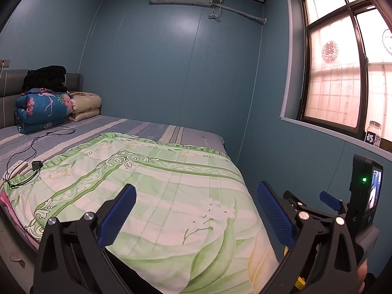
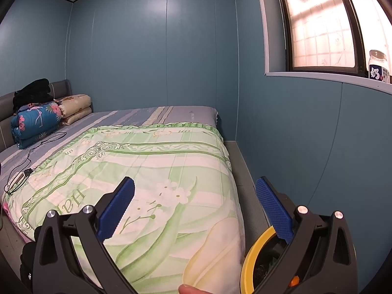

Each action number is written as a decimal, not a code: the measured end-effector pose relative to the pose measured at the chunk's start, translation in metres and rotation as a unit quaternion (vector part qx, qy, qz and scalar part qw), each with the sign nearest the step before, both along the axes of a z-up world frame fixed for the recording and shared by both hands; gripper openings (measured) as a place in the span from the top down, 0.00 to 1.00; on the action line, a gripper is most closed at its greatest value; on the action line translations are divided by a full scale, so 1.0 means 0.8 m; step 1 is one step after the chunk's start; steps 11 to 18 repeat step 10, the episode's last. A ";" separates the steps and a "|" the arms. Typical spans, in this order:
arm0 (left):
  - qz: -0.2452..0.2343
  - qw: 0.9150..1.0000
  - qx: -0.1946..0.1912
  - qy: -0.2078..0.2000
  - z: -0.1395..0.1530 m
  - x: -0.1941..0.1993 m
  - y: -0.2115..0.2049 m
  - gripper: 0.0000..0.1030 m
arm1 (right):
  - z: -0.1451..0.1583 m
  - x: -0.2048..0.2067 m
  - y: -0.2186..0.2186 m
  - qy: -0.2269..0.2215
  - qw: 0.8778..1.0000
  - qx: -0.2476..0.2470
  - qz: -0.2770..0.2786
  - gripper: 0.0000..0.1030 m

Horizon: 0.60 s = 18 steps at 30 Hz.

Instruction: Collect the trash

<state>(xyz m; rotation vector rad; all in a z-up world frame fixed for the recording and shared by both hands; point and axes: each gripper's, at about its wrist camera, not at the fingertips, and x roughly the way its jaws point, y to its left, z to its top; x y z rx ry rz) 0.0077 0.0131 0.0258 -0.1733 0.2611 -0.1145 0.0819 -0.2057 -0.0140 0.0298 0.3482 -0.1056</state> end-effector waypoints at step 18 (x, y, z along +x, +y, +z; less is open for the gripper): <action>-0.007 1.000 0.001 0.009 -0.003 0.004 -0.002 0.08 | -0.003 0.002 -0.001 0.004 1.000 0.000 -0.001 0.08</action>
